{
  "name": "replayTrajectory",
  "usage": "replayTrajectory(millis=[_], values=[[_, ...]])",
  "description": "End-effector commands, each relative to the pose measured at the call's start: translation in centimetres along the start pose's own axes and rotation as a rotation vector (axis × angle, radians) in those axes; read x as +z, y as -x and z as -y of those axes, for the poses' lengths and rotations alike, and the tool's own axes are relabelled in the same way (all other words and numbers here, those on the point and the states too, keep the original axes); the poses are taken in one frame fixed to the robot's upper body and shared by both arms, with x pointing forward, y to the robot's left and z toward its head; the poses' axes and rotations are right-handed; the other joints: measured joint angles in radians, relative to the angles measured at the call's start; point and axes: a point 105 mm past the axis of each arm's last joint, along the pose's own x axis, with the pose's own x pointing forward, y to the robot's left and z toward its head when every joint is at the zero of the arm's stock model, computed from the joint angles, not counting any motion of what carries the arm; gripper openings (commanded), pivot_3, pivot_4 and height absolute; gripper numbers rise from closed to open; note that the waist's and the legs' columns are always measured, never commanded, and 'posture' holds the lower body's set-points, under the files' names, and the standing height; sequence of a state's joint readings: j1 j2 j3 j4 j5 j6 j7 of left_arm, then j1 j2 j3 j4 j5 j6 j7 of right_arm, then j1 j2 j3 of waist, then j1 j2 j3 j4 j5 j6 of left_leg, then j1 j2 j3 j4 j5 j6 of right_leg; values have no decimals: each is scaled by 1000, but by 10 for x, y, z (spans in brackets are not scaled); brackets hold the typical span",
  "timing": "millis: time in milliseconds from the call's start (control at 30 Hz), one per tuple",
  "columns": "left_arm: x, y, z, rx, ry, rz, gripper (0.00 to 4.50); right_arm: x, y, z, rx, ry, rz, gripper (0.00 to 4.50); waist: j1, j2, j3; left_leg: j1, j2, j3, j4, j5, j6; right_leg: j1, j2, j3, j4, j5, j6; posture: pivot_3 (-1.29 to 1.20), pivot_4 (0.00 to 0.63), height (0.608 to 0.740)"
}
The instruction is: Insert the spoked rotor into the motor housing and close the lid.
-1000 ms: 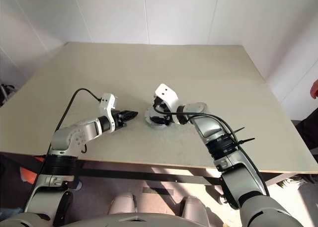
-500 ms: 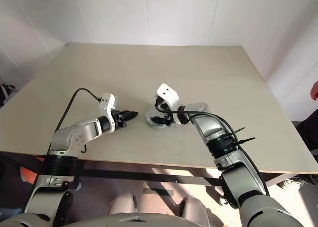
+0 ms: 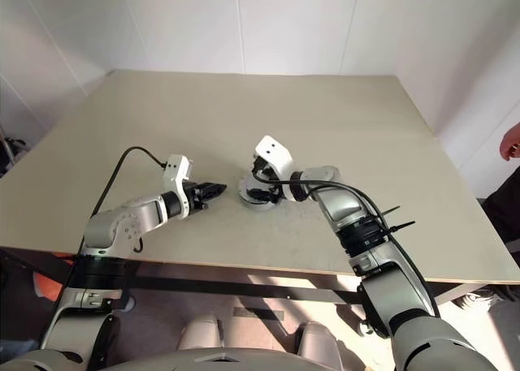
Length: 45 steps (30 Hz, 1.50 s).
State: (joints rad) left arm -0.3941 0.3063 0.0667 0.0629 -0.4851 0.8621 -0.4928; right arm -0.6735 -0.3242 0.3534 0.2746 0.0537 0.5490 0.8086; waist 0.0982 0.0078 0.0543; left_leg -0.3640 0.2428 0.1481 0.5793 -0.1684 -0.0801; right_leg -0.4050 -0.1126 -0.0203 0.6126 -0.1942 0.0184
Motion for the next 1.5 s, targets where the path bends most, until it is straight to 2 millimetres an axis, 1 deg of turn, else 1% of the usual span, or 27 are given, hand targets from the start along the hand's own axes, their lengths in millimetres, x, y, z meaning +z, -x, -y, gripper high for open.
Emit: replayTrajectory(millis=[33,133,300,633,800,1000,1100,1200,1300,1367,1467,1500], values=[[15,2,5,-11,-38,47,1726,-25,6,7,-27,8,-105,3172,0,0,0,0,0,0,0,0,0,0,0,0,0,0,0,0,0,740],[14,2,5,-8,-36,47,1726,-25,8,6,-5,-5,-96,3172,1,0,0,0,0,0,0,0,0,0,0,0,0,0,0,0,0,740],[13,3,4,-6,-34,46,1726,-19,10,4,23,-32,-67,3172,1,0,0,-2,0,0,0,0,0,0,0,-1,-3,0,0,0,0,740],[13,3,5,-6,-36,46,1726,-30,9,4,7,-1,-111,3172,1,0,0,-2,0,0,0,-1,2,1,0,-1,-5,0,0,0,0,740],[13,4,4,-4,-35,43,1726,-28,12,4,28,-21,-94,3172,2,0,0,-2,0,0,0,-1,2,2,-1,-1,-5,0,0,0,0,740],[14,2,5,-7,-35,45,1726,-30,11,5,15,-15,-105,3172,2,0,0,-2,0,0,-1,-2,3,2,-1,-2,-6,0,0,0,0,740],[21,0,10,-29,-5,77,1726,-31,10,6,11,-15,-109,3172,2,0,0,-2,0,0,-1,-2,3,2,-1,-2,-6,0,0,0,0,740],[32,-7,21,-78,62,117,1726,-31,10,6,9,-15,-112,3172,3,0,0,-2,-1,0,0,-2,3,3,-1,-1,-6,0,0,0,0,740],[46,-17,32,-134,177,168,1726,-31,9,6,9,-11,-114,3172,4,0,0,-2,-1,0,0,-2,3,3,-1,-2,-5,0,0,0,0,740],[48,-23,38,-169,227,163,1726,-31,9,5,10,-9,-115,3172,4,0,-1,-2,-1,0,0,-1,3,3,-1,-1,-5,0,0,0,0,740],[41,-31,46,-203,231,115,1095,-31,8,5,10,-7,-114,3172,2,1,-2,-2,-1,0,-1,-2,3,3,-1,-1,-6,0,0,0,0,740],[38,-32,49,-219,239,102,729,-31,8,4,9,-7,-112,3172,2,1,-2,-2,-1,0,-1,-2,3,3,-1,-1,-6,0,0,0,0,740]])
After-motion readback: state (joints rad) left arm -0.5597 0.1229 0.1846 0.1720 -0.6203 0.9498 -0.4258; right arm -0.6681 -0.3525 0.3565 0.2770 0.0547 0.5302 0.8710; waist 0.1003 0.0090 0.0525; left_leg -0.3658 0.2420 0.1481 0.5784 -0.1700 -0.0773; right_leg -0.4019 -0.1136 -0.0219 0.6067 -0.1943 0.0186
